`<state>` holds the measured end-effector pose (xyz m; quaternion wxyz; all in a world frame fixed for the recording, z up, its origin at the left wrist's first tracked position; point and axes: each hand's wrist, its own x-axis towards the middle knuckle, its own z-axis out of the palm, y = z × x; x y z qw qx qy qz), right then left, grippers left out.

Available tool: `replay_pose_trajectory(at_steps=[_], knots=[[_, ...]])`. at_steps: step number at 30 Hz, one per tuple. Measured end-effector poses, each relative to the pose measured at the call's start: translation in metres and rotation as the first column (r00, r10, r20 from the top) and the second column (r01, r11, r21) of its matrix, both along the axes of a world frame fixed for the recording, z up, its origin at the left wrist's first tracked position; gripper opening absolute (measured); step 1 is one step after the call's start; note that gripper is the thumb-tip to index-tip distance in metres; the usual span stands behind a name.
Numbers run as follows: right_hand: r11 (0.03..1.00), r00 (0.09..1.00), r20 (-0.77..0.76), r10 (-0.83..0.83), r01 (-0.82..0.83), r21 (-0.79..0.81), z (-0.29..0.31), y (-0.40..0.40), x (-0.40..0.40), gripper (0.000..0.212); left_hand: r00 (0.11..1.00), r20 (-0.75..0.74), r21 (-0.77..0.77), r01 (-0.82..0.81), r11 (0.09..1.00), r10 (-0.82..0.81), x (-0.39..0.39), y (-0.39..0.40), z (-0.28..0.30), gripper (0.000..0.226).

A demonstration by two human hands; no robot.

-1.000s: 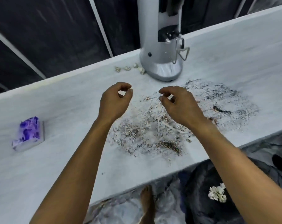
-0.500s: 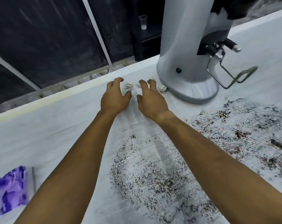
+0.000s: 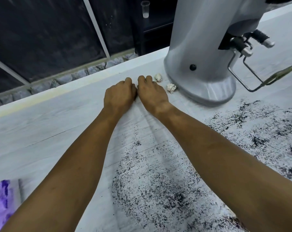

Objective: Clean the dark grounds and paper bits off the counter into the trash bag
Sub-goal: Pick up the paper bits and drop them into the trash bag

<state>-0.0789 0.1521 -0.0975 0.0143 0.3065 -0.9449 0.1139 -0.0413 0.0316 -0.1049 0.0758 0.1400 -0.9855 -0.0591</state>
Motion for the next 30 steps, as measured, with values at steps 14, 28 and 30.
replay_pose_trajectory(at_steps=[14,28,30], knots=[[0.899,0.992,0.062,-0.106,0.123,-0.419,0.085,0.194,0.057,0.032,0.930,-0.366,0.391,0.182,0.902,-0.030,0.060,0.193,0.073,0.038],[0.864,0.905,0.332,-0.265,0.376,-0.335,0.021,0.502,0.221,0.032,0.976,-0.174,0.791,0.219,0.571,-0.133,0.210,0.477,0.028,0.028],[0.853,0.881,0.394,-0.264,0.403,-0.330,0.006,0.528,0.244,0.027,0.983,-0.114,0.819,0.173,0.547,-0.140,0.238,0.500,0.007,0.024]])
